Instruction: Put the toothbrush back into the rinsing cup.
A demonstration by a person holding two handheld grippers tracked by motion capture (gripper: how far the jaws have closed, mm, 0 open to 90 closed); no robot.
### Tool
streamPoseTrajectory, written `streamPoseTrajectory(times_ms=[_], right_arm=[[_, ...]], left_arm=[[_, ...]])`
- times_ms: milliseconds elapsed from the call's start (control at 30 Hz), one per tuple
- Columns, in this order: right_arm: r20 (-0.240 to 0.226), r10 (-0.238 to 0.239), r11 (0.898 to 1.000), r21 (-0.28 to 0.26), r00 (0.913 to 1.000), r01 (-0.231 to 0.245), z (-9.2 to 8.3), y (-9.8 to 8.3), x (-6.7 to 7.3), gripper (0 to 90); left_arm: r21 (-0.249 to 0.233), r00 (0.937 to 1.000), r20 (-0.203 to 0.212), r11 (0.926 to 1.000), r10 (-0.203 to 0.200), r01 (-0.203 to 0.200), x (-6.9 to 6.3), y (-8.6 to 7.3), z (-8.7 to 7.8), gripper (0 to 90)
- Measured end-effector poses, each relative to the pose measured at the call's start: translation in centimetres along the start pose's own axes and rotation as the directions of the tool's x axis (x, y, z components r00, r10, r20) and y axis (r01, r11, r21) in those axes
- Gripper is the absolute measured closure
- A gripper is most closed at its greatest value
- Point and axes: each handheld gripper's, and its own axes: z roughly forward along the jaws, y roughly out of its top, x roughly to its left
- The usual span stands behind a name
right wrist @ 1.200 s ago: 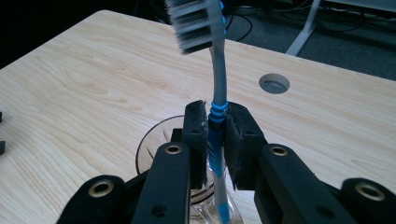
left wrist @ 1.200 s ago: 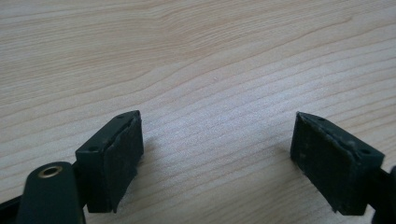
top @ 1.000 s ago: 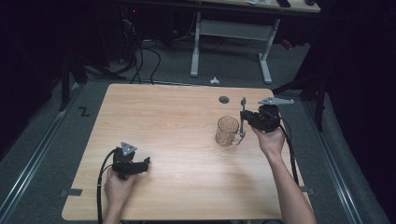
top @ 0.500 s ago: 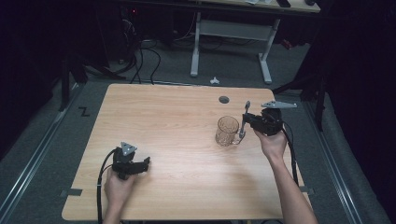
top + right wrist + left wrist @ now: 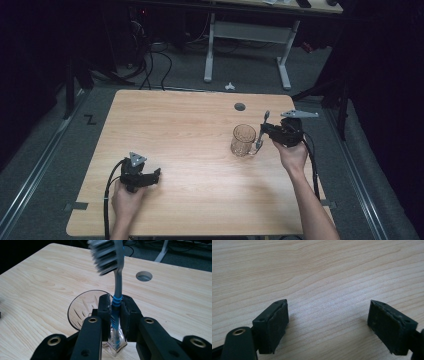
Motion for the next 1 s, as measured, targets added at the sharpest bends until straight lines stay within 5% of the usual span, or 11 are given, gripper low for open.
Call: streamPoseTrajectory(times_ms=[1000], right_arm=[[-0.012, 0.026, 0.998, 0.06, 0.9996, -0.026, 1.4, -1.3, -0.2, 79.1]], left_arm=[[0.0, 1.0, 0.0, 1.0, 0.0, 0.0, 0.0, 0.0, 0.0, 17.8]])
